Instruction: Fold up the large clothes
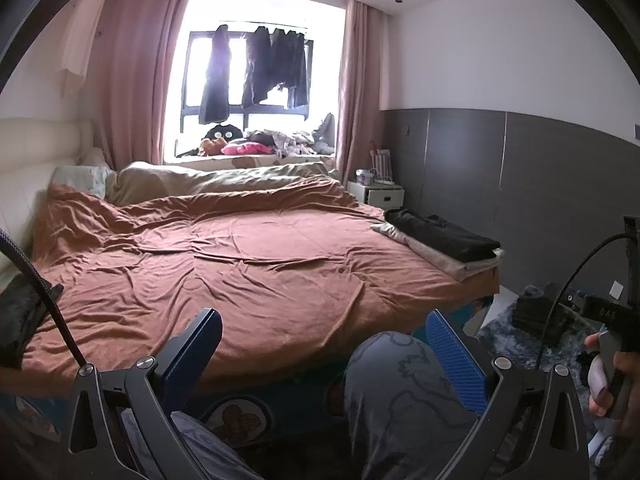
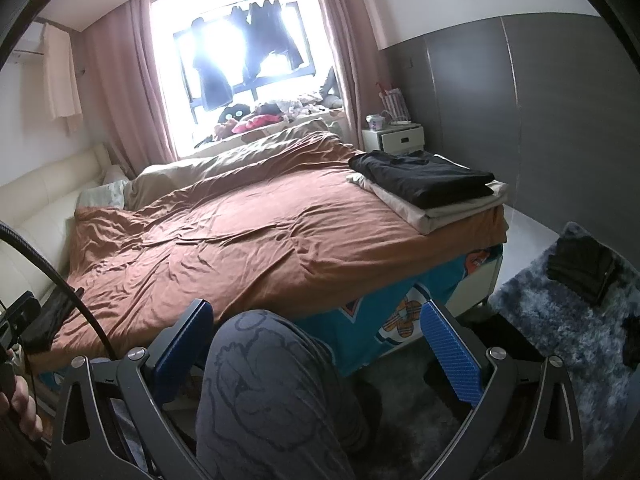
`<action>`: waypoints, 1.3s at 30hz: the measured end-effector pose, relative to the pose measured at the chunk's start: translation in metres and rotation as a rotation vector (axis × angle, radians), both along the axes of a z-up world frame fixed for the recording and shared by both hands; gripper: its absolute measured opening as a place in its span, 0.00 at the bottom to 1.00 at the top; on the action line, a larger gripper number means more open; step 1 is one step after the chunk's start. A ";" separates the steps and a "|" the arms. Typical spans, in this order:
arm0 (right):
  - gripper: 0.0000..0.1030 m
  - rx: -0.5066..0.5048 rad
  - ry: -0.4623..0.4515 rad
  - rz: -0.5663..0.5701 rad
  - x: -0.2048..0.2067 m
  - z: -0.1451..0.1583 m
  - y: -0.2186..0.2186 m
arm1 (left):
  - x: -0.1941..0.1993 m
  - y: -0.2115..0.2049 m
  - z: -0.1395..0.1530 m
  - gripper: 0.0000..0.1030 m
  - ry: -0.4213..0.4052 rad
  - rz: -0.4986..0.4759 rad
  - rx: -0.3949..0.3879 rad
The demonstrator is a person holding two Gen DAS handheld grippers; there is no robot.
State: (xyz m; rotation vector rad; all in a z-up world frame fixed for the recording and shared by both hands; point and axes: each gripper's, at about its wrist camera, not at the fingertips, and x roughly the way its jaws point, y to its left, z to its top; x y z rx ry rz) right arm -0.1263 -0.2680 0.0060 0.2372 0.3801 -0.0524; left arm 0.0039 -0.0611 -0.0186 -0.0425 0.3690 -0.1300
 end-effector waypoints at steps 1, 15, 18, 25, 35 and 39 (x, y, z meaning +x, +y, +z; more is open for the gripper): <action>1.00 0.000 -0.001 0.000 0.000 0.000 -0.001 | 0.000 0.000 -0.001 0.99 0.002 -0.003 -0.002; 1.00 -0.029 -0.011 -0.006 -0.004 0.004 0.000 | 0.003 0.003 -0.006 1.00 0.016 -0.017 -0.023; 1.00 -0.028 -0.012 -0.003 -0.003 0.004 0.000 | 0.003 0.001 -0.007 1.00 0.019 -0.024 -0.028; 1.00 -0.037 -0.024 -0.008 0.000 0.004 -0.004 | 0.002 -0.006 -0.007 1.00 0.018 -0.026 -0.007; 1.00 -0.041 -0.023 -0.001 0.003 0.004 -0.006 | 0.001 -0.007 -0.005 1.00 0.013 -0.028 -0.005; 1.00 -0.041 -0.023 -0.001 0.003 0.003 -0.006 | 0.000 -0.007 -0.005 1.00 0.013 -0.027 -0.003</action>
